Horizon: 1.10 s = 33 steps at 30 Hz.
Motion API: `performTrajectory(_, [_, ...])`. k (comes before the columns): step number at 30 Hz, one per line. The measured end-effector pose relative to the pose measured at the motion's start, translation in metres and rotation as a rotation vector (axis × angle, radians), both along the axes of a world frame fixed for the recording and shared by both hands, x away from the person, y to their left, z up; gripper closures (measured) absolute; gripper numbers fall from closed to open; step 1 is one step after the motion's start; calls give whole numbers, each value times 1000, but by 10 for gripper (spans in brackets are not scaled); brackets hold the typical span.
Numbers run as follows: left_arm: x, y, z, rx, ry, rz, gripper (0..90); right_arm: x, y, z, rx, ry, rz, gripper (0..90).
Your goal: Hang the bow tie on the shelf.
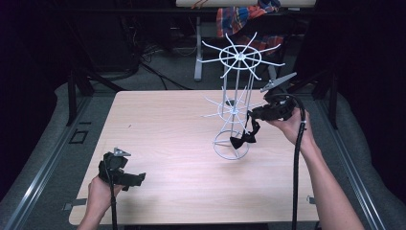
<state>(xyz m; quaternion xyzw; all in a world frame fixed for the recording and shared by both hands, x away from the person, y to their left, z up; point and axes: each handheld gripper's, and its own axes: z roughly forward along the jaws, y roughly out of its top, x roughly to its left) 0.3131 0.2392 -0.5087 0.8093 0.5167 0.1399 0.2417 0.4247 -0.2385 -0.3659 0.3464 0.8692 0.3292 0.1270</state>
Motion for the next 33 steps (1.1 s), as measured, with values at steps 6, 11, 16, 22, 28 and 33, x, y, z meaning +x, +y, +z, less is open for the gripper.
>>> performTrajectory(6, [0,0,0,-1,-1,-1,0,-2,-4,2,11,7,4,624])
performTrajectory(11, [0,0,0,1,0,-1,0,-9,-9,7,31,-5,-2,487])
performTrajectory(16, [0,0,1,1,-3,-3,0,-18,-14,15,28,-22,-7,379])
performTrajectory(22, [0,0,1,2,-5,-6,0,-34,-24,17,29,-35,-21,244])
performTrajectory(28, [0,-1,1,1,-9,-5,0,-47,-32,11,18,-24,-45,163])
performTrajectory(33, [0,-2,0,3,-9,-4,0,-59,-41,-1,3,-4,-56,131])
